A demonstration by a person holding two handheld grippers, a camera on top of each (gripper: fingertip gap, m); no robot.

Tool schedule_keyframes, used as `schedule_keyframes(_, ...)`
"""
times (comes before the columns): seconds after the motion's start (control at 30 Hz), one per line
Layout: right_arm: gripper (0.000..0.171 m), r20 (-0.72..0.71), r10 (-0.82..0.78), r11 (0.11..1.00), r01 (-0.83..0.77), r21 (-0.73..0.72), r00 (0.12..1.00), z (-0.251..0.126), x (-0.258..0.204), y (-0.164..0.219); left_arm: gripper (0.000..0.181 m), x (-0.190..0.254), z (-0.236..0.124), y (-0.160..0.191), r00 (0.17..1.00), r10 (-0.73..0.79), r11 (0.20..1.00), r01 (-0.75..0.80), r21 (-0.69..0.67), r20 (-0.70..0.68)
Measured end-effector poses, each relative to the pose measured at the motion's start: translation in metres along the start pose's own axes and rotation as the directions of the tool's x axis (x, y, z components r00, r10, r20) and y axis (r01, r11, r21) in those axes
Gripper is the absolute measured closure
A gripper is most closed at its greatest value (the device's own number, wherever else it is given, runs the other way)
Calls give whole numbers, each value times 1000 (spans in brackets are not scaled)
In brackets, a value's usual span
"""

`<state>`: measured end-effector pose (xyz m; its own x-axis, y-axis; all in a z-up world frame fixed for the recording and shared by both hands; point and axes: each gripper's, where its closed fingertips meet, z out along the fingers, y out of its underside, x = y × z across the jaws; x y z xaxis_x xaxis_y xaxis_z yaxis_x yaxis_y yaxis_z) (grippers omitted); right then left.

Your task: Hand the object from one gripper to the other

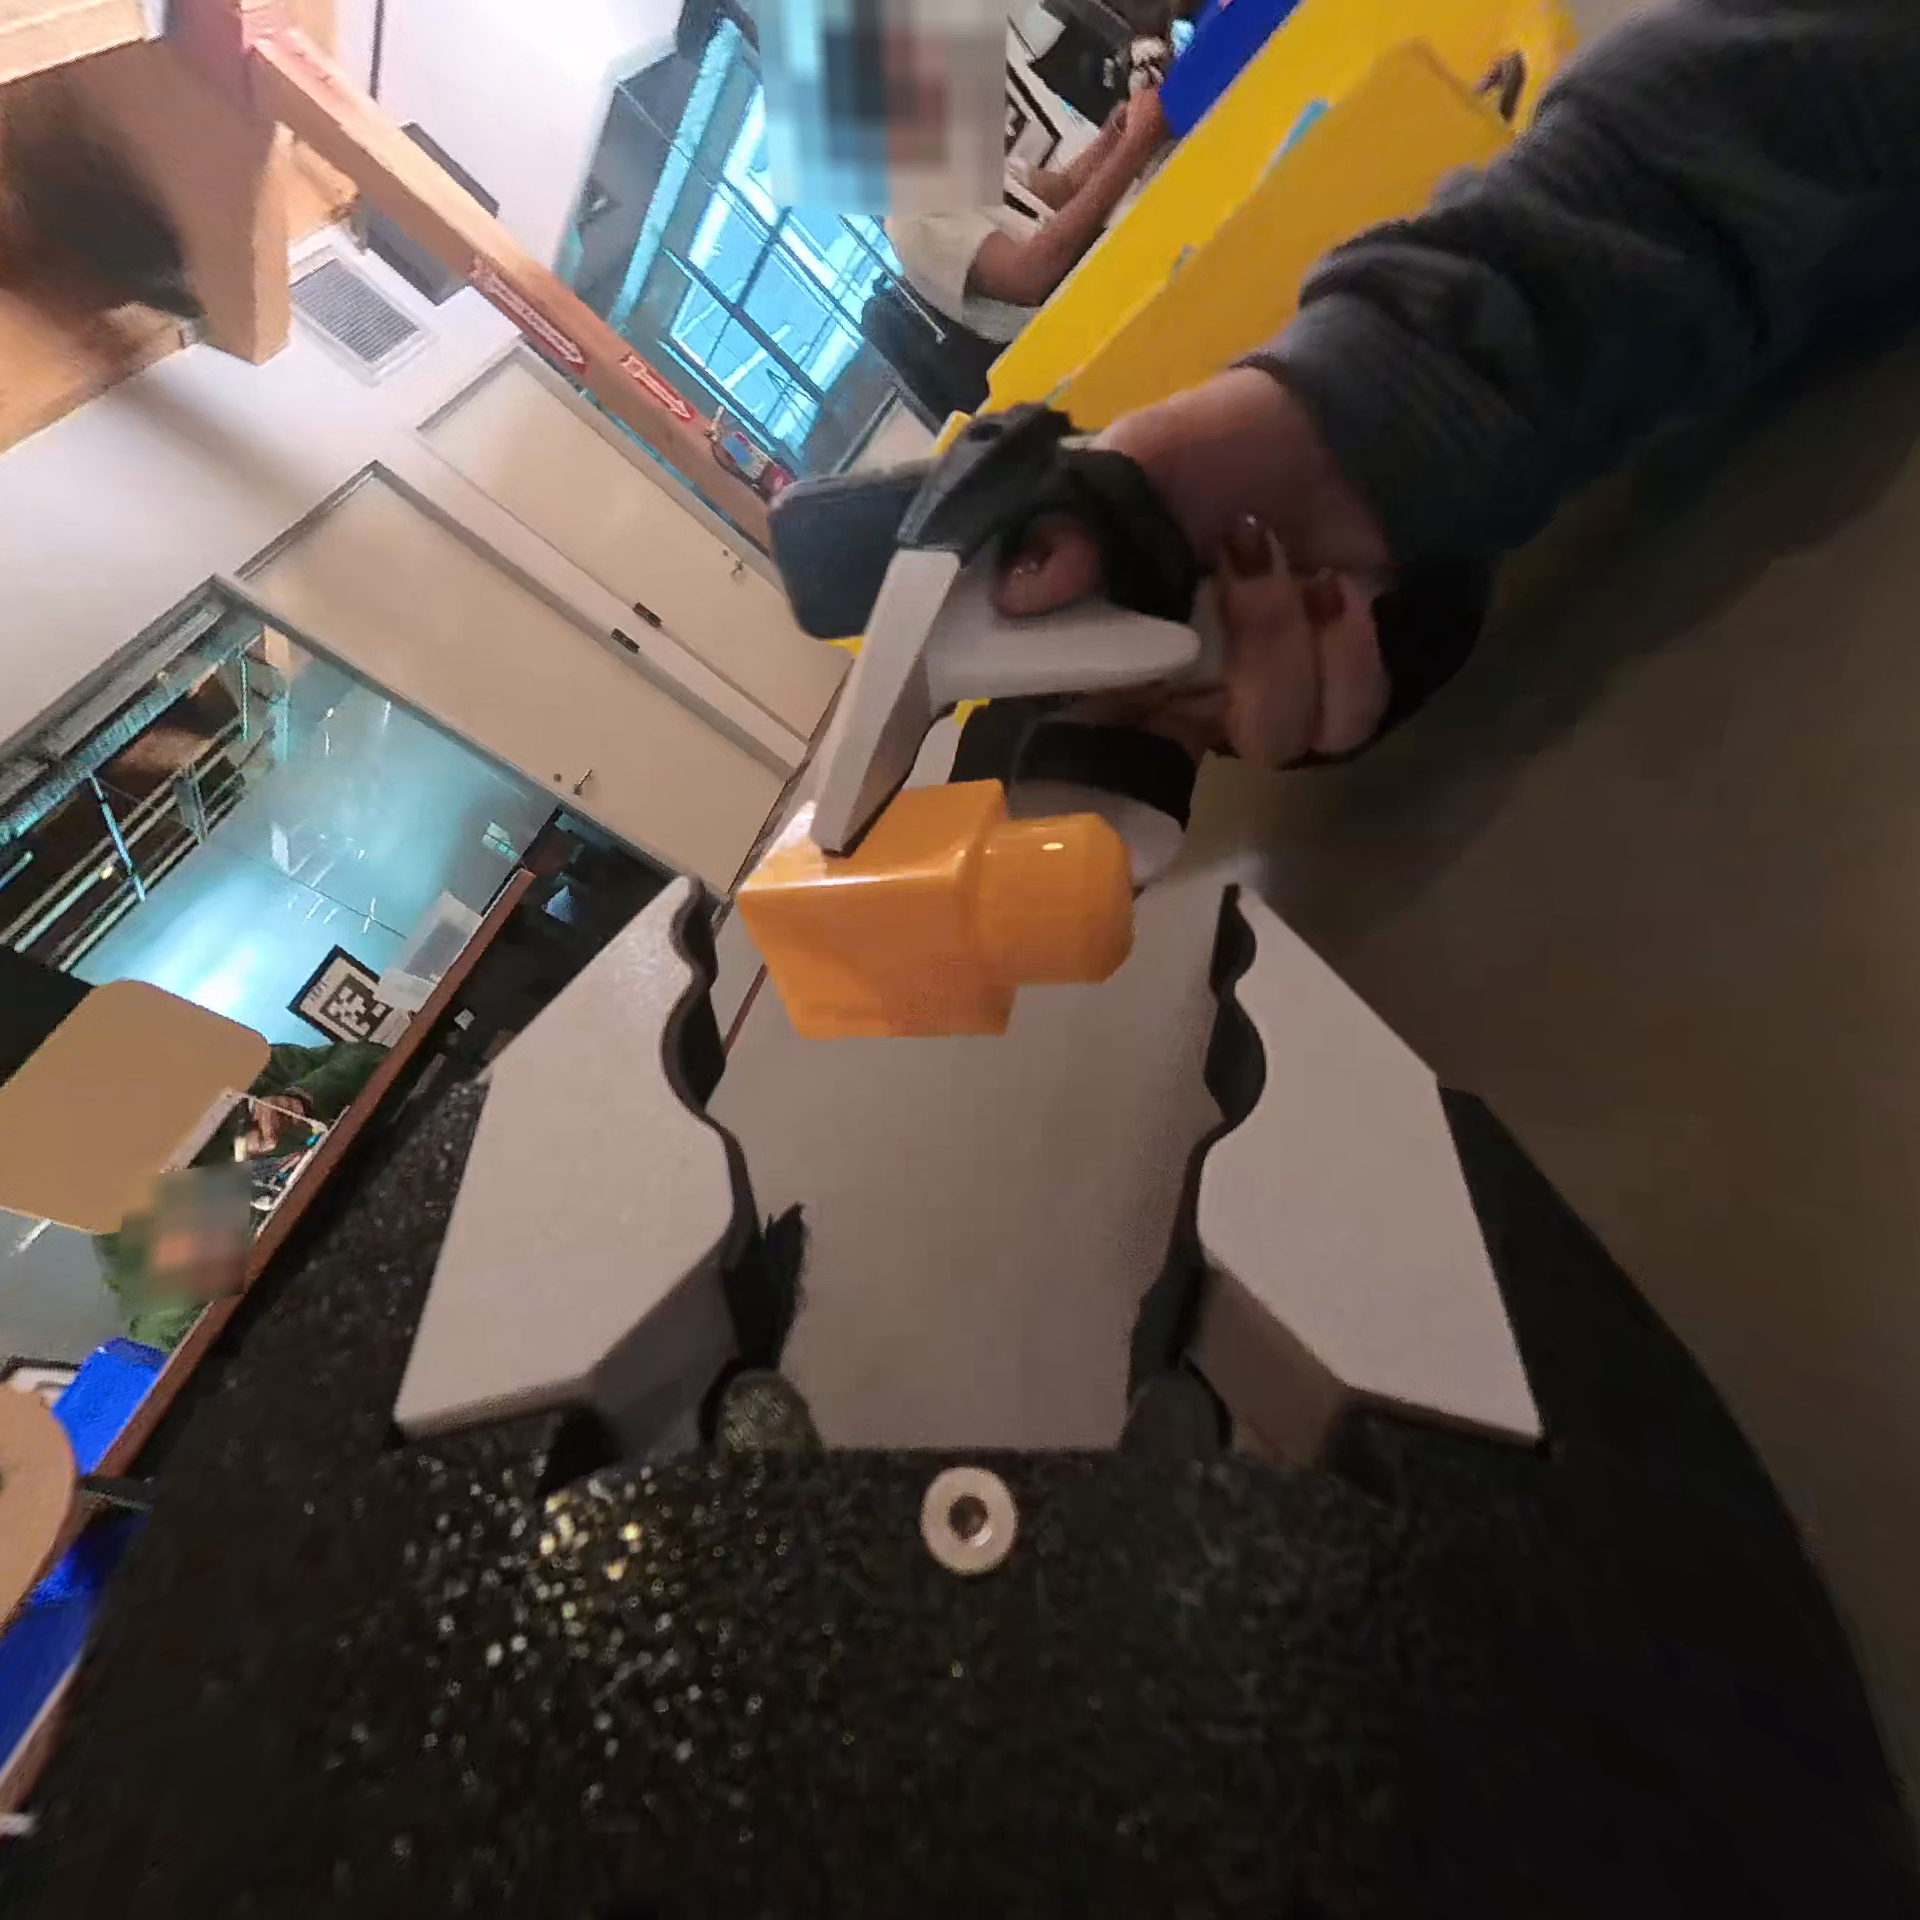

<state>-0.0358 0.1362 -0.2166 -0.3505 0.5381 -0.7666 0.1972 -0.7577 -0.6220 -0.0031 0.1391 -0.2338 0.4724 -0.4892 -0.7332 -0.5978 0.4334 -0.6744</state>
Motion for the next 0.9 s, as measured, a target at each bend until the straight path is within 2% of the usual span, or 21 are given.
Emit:
schedule_keyframes(0.07, 137, 15, 7, 998, -6, -55, 1000, 2, -3, 8, 93, 5, 0, -1, 999, 20, 1000, -20, 2, -24)
schedule_keyframes(0.13, 137, 19, -10, 996, 11, -93, 1000, 5, -6, 14, 108, 8, -1, -1, 998, 38, 999, -38, 0, -40)
schedule_keyframes(0.2, 137, -12, -48, 995, 47, -88, 999, 5, -3, 13, 109, 7, 0, 5, 999, 25, 999, -27, -40, -42)
schedule_keyframes(0.27, 136, -70, -138, 990, 135, -41, 988, 3, 2, 4, 110, -4, 2, 13, 998, -64, 994, 64, -89, 2)
schedule_keyframes(0.3, 129, -117, -200, 980, 198, -23, 973, 1, 6, -1, 110, -10, 1, 14, 991, -132, 987, 134, -90, 21)
schedule_keyframes(0.33, 118, -166, -264, 964, 265, -15, 950, -2, 10, -6, 110, -16, 0, 15, 975, -218, 972, 220, -81, 33)
schedule_keyframes(0.4, 111, -205, -375, 924, 383, 1, 904, -7, 7, -13, 110, -28, -4, 16, 910, -414, 909, 414, -42, 25)
schedule_keyframes(0.47, 104, -219, -477, 870, 493, 19, 851, -8, -1, -19, 110, -34, -9, 21, 802, -597, 802, 596, -49, -20)
schedule_keyframes(0.53, 99, -266, -618, 772, 635, -27, 740, -8, -3, -19, 110, -35, -14, 24, 675, -732, 681, 729, -71, -90)
schedule_keyframes(0.6, 93, -318, -792, 586, 795, -159, 521, -6, 3, -14, 110, -27, -18, 20, 521, -827, 550, 827, -114, -211)
schedule_keyframes(0.67, 88, -292, -912, 365, 892, -265, 287, 1, 2, -3, 110, -16, -22, 13, 346, -881, 417, 891, -181, -324)
schedule_keyframes(0.7, 88, -264, -938, 296, 915, -273, 225, 7, -2, 4, 110, -12, -24, 7, 253, -891, 349, 913, -211, -377)
schedule_keyframes(0.83, 90, -181, -974, 189, 929, -317, 136, 21, -2, 25, 110, 4, -31, -7, -107, -871, 97, 919, -381, -479)
schedule_keyframes(0.9, 96, -155, -985, 132, 927, -351, 81, 23, 2, 31, 110, 11, -33, -14, -215, -837, 34, 898, -440, -504)
